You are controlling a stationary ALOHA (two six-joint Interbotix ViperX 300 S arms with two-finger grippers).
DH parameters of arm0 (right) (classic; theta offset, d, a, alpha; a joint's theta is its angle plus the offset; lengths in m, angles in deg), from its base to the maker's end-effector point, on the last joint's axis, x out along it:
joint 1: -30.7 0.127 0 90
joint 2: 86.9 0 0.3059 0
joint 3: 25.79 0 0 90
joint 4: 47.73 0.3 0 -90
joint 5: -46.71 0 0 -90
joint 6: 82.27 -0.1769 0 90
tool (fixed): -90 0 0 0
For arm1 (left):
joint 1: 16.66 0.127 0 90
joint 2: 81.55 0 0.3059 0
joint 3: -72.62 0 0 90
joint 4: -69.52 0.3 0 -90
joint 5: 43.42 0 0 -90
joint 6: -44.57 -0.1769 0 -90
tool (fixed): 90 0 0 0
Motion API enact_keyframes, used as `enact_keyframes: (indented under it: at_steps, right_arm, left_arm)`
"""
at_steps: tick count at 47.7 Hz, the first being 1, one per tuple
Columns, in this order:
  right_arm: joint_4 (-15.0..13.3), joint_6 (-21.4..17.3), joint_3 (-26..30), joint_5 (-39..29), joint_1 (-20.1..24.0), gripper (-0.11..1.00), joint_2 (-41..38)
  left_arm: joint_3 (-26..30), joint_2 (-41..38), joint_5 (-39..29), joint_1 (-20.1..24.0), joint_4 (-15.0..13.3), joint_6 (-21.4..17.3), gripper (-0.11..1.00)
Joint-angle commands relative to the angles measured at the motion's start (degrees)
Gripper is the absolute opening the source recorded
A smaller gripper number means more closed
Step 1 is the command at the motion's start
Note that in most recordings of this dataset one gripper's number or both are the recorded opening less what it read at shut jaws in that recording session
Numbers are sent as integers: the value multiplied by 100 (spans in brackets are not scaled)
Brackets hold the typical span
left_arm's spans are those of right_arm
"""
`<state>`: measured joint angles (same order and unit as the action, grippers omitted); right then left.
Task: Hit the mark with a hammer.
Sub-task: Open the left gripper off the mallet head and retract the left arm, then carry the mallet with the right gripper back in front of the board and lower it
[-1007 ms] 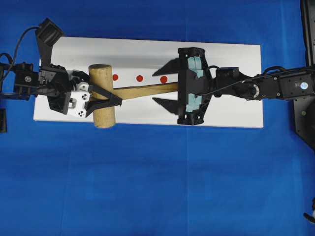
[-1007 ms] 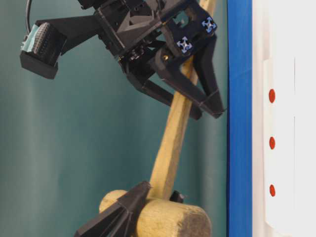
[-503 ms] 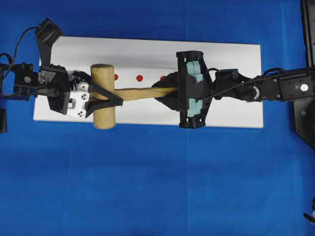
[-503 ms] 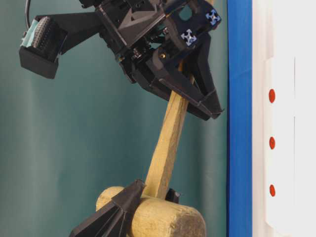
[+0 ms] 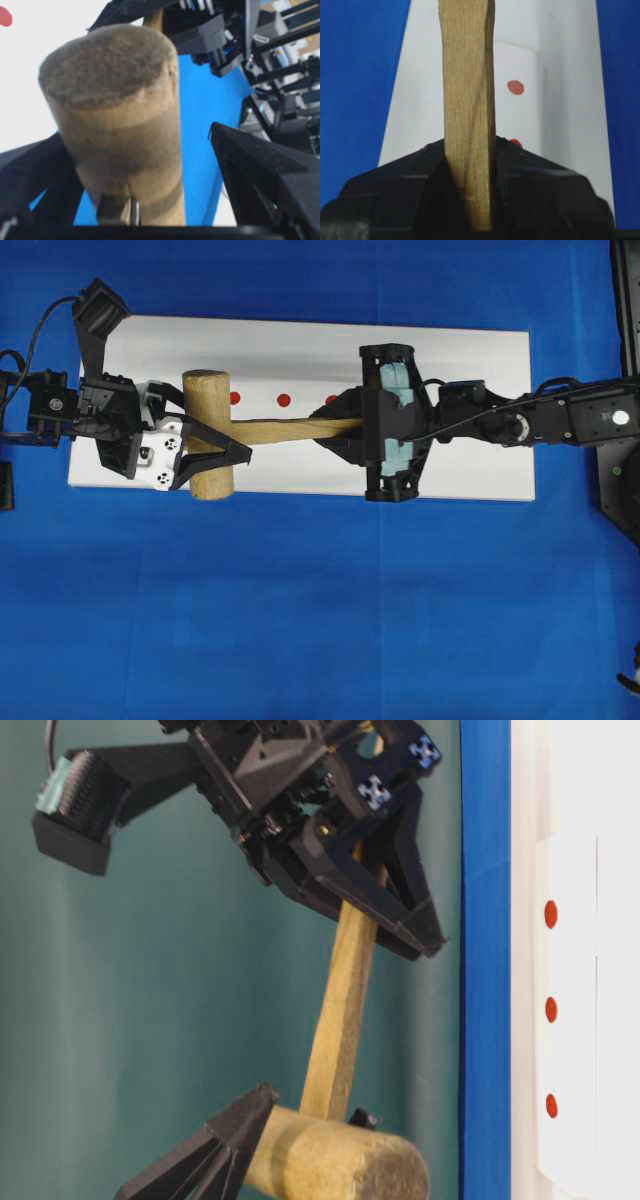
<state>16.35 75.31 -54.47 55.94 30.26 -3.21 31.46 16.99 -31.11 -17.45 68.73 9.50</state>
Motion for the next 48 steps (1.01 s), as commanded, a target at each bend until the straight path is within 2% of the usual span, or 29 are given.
enact_keyframes:
  at_steps: [1, 19, 34, 39, 47, 48]
  right_arm:
    - [18, -53, -35, 35, -18, 7, 308]
    - [281, -79, -554, 53, -70, 7, 817]
    - [325, -88, -527, 26, -141, 7, 817]
    - [475, -264, -501, -62, -105, 7, 791]
    - [712, -642, -413, -308, 149, 7, 650]
    - [721, -677, -396, -308, 193, 7, 624]
  left_arm:
    - [-9, 193, -70, -35, 26, -26, 86]
    - [-712, 1099, -369, -88, 26, -281, 86]
    - [-800, 1248, -422, -167, 35, -413, 86]
    - [-800, 1239, -422, -70, 53, -809, 85]
    - [-782, 1213, -422, 167, 53, -2171, 85]
    - [-791, 1213, -422, 220, 53, -2479, 85]
